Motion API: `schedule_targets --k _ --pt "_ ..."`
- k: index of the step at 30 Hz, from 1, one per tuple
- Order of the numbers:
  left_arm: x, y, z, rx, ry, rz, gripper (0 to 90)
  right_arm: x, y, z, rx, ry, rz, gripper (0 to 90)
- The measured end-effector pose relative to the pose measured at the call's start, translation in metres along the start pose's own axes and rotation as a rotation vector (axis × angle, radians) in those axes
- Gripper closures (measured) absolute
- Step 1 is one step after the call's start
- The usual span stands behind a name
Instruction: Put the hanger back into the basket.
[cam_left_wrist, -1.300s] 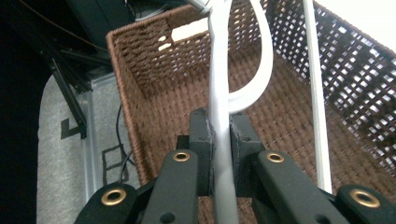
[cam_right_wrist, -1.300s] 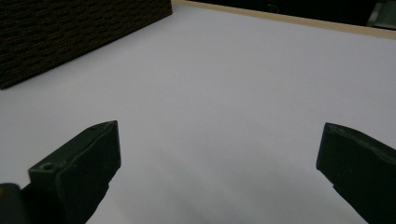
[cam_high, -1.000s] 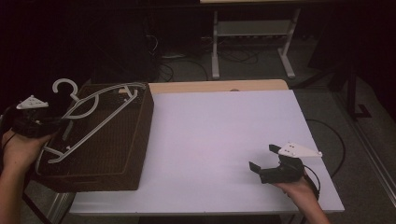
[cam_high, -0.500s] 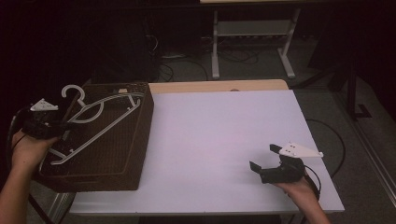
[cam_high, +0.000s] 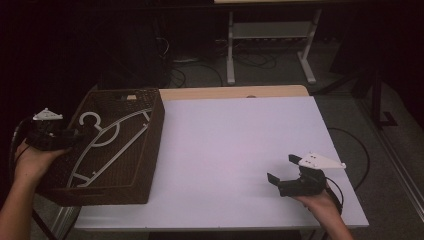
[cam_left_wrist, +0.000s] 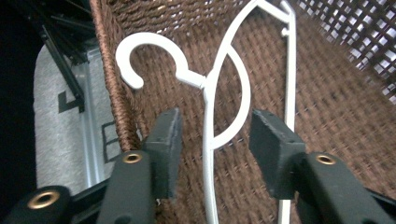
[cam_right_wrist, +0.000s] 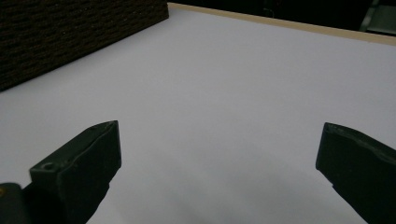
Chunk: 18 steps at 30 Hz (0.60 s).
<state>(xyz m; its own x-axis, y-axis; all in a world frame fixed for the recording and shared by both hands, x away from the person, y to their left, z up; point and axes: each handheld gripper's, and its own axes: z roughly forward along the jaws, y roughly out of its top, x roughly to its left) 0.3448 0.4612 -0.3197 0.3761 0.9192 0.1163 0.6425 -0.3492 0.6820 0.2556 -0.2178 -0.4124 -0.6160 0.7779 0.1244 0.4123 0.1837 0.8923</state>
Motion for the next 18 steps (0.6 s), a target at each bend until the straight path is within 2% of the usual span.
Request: schedule_targets --k 7,18 --pt "-0.011 0.008 -0.009 -0.092 -0.074 -0.04 35.7 -0.001 0.0 0.0 -0.004 0.0 0.008 0.0" --pt "-0.044 0.024 -0.016 -0.226 -0.18 -0.069 17.6 -0.004 0.004 -0.002 -0.02 0.008 0.007 0.0"
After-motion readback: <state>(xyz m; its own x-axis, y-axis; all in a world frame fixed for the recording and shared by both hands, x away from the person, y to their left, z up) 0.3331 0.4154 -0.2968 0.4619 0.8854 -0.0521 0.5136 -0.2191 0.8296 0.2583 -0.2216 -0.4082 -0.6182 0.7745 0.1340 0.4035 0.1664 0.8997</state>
